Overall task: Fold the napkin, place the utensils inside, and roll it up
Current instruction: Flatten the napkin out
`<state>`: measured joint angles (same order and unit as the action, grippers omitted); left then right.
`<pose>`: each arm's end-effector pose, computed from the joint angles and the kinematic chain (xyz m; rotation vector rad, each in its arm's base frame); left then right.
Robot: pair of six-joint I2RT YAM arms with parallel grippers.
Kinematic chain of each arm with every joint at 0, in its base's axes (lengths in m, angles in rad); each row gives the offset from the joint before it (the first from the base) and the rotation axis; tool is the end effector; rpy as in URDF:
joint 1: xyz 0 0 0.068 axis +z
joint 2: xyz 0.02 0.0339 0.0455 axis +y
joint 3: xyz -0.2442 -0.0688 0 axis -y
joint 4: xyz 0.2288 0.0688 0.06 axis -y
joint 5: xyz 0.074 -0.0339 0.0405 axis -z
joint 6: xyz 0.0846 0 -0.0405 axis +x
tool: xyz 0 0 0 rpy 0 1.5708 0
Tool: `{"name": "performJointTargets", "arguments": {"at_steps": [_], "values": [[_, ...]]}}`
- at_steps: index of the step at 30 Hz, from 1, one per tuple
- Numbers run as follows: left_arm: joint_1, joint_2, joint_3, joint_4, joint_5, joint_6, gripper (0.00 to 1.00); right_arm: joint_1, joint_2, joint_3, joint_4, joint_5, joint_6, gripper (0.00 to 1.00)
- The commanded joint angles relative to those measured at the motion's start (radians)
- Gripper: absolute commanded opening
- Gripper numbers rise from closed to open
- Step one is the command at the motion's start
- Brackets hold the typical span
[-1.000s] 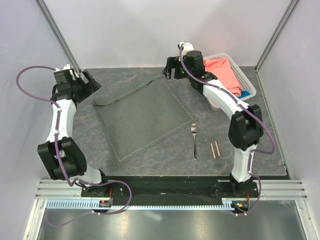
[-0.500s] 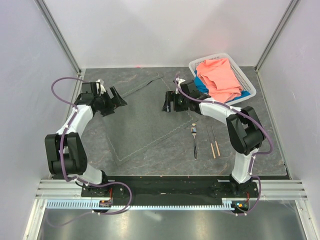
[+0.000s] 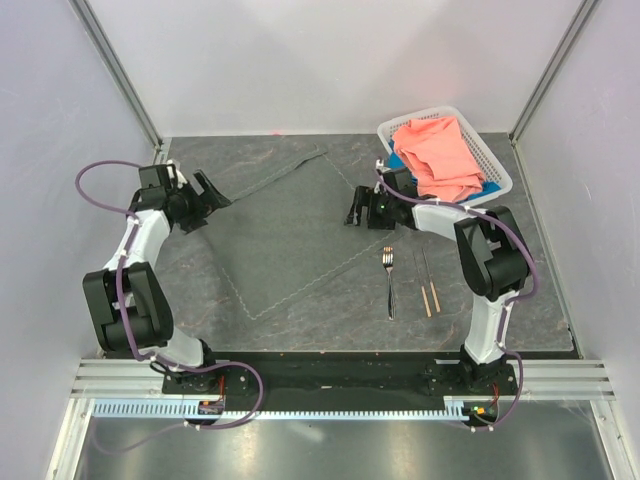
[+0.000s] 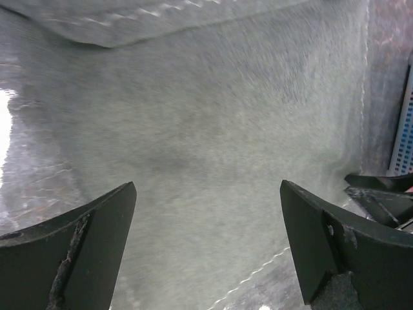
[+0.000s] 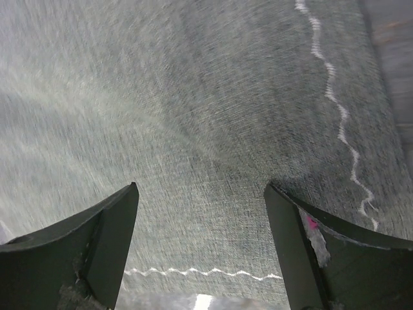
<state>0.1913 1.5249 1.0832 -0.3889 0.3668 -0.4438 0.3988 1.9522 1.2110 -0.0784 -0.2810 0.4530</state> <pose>0.3439 0.0357 0.2009 -0.5843 2.3299 -0.5579 0.3836 0.1871 0.1164 -0.0709 2.4764 0.7216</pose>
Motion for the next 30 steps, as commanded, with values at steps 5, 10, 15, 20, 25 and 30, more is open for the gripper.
{"name": "performJointTargets", "arguments": {"at_steps": [5,10,15,20,25,30], "values": [[0.019,0.062,0.043,0.027,0.026,0.024,1.0,-0.107,0.014,-0.051,-0.049,0.016,-0.011,0.88],[0.019,0.124,0.072,0.083,0.112,-0.015,0.97,-0.107,0.01,-0.044,-0.044,-0.01,-0.016,0.88],[0.019,0.234,0.132,0.097,0.034,-0.001,0.9,-0.109,-0.018,-0.047,-0.034,-0.021,-0.022,0.88],[0.019,0.279,0.17,0.108,-0.005,0.007,0.85,-0.109,-0.026,-0.051,-0.021,-0.032,-0.017,0.88],[0.019,0.328,0.221,0.12,-0.023,0.014,0.76,-0.106,-0.027,-0.054,-0.014,-0.05,-0.016,0.87],[0.019,0.389,0.265,0.082,-0.043,0.016,0.68,-0.106,-0.038,-0.054,-0.014,-0.052,-0.019,0.87]]}}
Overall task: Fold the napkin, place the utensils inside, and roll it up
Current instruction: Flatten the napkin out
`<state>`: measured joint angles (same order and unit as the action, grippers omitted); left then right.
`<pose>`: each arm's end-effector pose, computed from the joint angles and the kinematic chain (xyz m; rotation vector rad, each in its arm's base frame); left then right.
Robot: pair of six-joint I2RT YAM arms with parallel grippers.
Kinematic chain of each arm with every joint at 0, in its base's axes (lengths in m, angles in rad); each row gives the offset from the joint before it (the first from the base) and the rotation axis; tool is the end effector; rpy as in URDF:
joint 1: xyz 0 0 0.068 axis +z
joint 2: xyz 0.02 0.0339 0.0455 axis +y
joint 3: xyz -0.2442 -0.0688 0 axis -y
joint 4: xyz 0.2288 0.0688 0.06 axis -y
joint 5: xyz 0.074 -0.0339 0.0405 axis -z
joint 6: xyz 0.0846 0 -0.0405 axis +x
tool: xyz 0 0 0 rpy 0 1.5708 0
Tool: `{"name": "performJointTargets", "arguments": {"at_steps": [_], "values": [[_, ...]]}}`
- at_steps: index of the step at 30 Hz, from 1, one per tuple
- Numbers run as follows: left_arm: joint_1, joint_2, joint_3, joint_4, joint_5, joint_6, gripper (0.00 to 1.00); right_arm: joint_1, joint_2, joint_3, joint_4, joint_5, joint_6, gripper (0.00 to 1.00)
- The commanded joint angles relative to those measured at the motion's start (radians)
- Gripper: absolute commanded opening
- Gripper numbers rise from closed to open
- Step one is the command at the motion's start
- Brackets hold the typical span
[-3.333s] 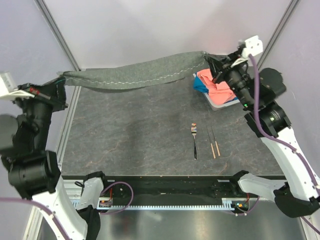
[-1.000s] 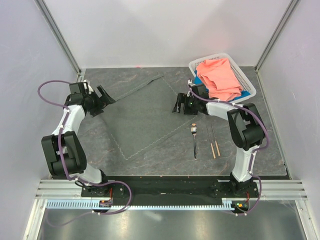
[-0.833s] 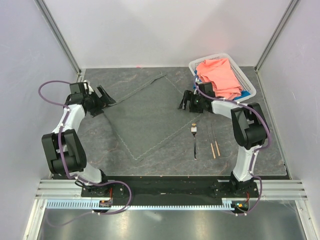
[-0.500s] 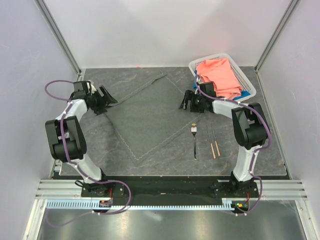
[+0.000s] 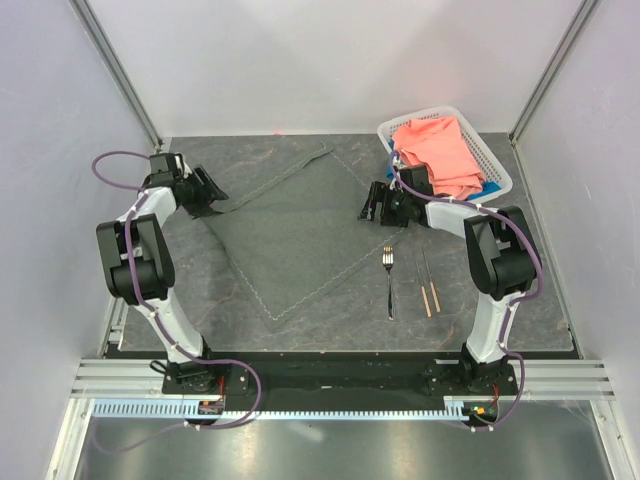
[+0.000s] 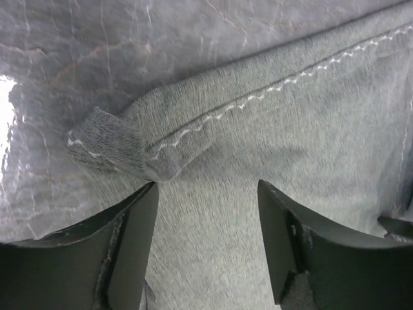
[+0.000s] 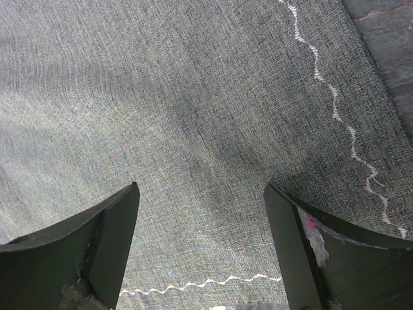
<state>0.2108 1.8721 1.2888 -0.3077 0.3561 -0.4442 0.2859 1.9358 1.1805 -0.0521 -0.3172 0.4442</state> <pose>0.4099 0.0575 0.1515 -0.6418 2.3749 -0.5399 0.3971 0.1442 0.1169 0.0368 2.4479 0.7151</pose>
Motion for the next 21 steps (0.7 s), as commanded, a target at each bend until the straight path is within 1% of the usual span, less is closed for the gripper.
{"name": "performJointTargets", "arguments": {"at_steps": [1,5,9,12,15,21], "values": [[-0.004,0.044,0.063,-0.01,-0.04,0.018,0.68,0.007,-0.023,-0.024,-0.04,-0.014,-0.01,0.87],[-0.002,0.041,0.075,-0.045,-0.098,0.044,0.67,0.007,-0.02,-0.024,-0.038,-0.017,-0.009,0.87],[-0.002,0.047,0.075,-0.059,-0.152,0.062,0.68,0.007,-0.02,-0.03,-0.031,-0.023,-0.006,0.87],[-0.001,0.076,0.095,-0.073,-0.157,0.068,0.67,0.006,-0.023,-0.035,-0.029,-0.023,-0.004,0.87],[-0.001,0.101,0.112,-0.079,-0.157,0.075,0.62,0.007,-0.024,-0.035,-0.029,-0.022,-0.007,0.86],[-0.002,0.142,0.159,-0.083,-0.172,0.078,0.6,0.007,-0.021,-0.035,-0.026,-0.023,-0.007,0.86]]}}
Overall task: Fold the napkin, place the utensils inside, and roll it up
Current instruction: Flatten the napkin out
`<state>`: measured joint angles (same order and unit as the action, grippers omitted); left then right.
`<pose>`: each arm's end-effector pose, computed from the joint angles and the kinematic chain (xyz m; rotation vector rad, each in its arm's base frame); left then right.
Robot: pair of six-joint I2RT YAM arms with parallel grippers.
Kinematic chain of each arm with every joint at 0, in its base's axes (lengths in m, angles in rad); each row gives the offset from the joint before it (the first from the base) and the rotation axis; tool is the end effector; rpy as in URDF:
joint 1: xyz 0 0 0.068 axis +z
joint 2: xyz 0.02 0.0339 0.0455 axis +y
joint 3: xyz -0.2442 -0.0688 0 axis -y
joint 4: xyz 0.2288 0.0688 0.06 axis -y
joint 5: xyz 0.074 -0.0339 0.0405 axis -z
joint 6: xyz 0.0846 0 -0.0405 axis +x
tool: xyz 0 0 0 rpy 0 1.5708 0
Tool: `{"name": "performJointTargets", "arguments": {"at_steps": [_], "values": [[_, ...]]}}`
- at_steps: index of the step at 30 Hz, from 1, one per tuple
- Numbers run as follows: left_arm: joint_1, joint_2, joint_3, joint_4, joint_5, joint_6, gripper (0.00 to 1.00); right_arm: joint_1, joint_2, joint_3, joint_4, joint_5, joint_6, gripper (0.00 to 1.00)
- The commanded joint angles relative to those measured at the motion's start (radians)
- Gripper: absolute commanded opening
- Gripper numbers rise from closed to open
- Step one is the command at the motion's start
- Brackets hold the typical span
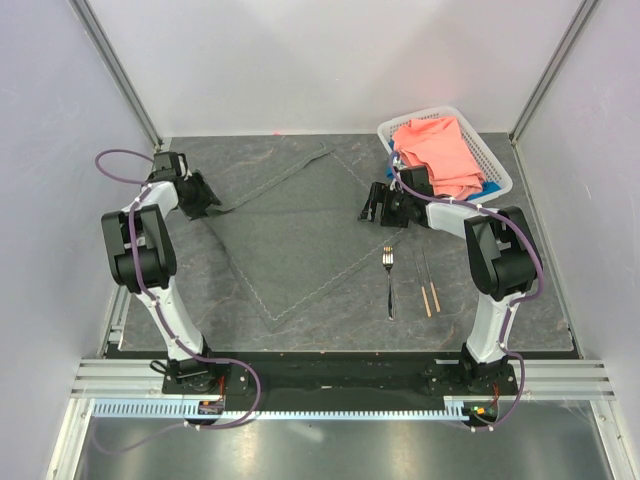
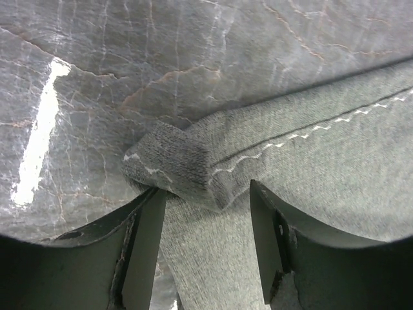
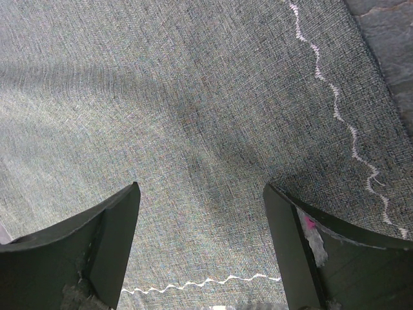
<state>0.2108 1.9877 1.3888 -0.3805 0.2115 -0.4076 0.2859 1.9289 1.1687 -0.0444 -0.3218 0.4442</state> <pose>0.4233 0.0724 0.1273 -0.6981 2.4566 -0.3460 0.3951 0.1440 0.1169 0.0338 2.4455 0.7211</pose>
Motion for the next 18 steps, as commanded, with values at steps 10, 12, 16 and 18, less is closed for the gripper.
{"name": "performJointTargets", "arguments": {"at_steps": [10,12,16,18], "values": [[0.048,0.057,0.085,-0.017,0.086,-0.036,0.02,0.006,-0.013,-0.03,-0.038,-0.007,-0.012,0.86],[0.085,0.05,0.072,0.002,0.155,-0.08,0.02,0.007,-0.013,-0.029,-0.043,0.006,-0.016,0.86],[0.136,0.046,0.041,0.07,0.271,-0.167,0.02,0.007,-0.002,-0.026,-0.055,0.026,-0.021,0.86],[0.16,0.06,0.032,0.1,0.341,-0.224,0.02,0.007,0.002,-0.024,-0.058,0.024,-0.021,0.86]]}}
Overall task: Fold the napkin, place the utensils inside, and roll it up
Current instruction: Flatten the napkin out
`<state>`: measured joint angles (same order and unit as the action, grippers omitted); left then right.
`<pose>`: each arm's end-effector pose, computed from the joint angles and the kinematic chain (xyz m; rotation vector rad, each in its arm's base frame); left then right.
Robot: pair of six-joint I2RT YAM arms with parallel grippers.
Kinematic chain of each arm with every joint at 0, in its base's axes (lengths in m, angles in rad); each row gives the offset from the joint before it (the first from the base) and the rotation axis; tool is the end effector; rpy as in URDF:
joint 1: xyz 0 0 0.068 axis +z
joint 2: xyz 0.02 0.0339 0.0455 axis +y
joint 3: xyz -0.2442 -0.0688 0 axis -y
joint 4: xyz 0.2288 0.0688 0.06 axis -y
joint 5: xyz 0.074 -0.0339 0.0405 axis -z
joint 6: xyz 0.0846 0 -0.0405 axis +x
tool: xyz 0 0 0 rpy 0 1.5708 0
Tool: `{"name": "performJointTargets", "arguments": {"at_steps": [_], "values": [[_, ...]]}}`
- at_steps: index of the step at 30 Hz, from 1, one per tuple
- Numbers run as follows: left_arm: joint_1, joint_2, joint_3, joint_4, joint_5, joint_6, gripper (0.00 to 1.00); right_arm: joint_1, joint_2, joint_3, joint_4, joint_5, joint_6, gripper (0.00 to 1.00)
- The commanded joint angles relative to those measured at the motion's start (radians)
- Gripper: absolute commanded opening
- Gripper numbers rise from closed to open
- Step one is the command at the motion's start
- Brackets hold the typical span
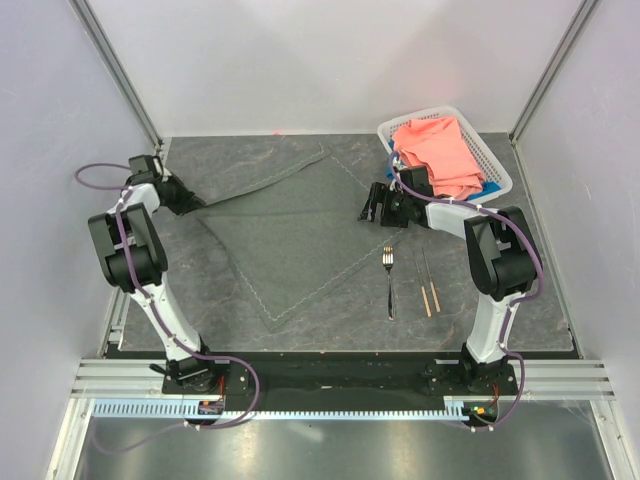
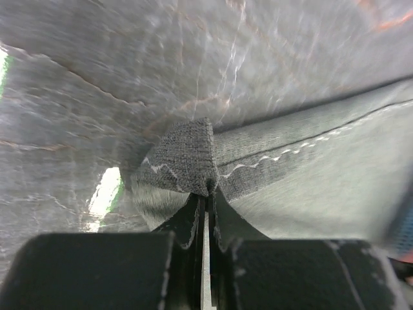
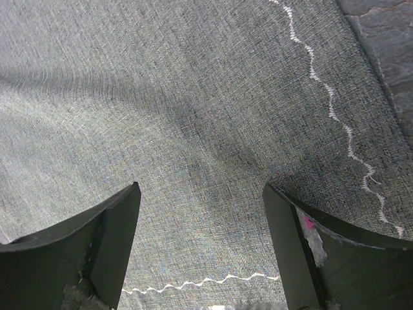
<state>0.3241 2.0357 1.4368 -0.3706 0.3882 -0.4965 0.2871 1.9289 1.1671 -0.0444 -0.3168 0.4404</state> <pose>0.4258 0.1093 0.1268 -0.8647 2.3731 -0.5610 0.3948 0.1441 0.1163 0.0306 2.4463 0.7137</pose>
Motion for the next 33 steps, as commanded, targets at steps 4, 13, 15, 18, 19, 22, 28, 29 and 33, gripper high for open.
{"name": "performJointTargets", "arguments": {"at_steps": [4,13,15,18,19,22,28,29,33], "values": [[0.064,0.041,0.0,0.11,0.209,-0.172,0.04,0.009,-0.001,-0.021,-0.06,0.025,-0.019,0.85],[0.066,0.09,0.05,0.145,0.255,-0.229,0.04,0.174,-0.128,0.054,-0.117,0.166,-0.138,0.86],[0.067,0.093,0.059,0.147,0.256,-0.235,0.04,0.252,-0.165,0.063,-0.115,0.162,-0.14,0.86],[0.066,0.096,0.065,0.153,0.267,-0.243,0.04,0.369,-0.183,0.051,-0.086,0.102,-0.128,0.86],[0.069,0.096,0.063,0.154,0.27,-0.243,0.03,0.401,-0.185,0.046,-0.078,0.084,-0.123,0.86],[0.067,0.092,0.054,0.167,0.273,-0.249,0.02,0.521,-0.163,0.032,-0.051,0.015,-0.082,0.86],[0.069,0.049,0.034,0.176,0.268,-0.251,0.02,0.679,-0.084,0.003,0.024,-0.045,-0.016,0.86],[0.069,0.038,0.028,0.176,0.264,-0.248,0.02,0.685,-0.068,0.0,0.032,-0.045,-0.012,0.86],[0.07,-0.038,-0.006,0.174,0.241,-0.238,0.02,0.693,-0.044,-0.015,0.022,0.007,0.001,0.86]]}}
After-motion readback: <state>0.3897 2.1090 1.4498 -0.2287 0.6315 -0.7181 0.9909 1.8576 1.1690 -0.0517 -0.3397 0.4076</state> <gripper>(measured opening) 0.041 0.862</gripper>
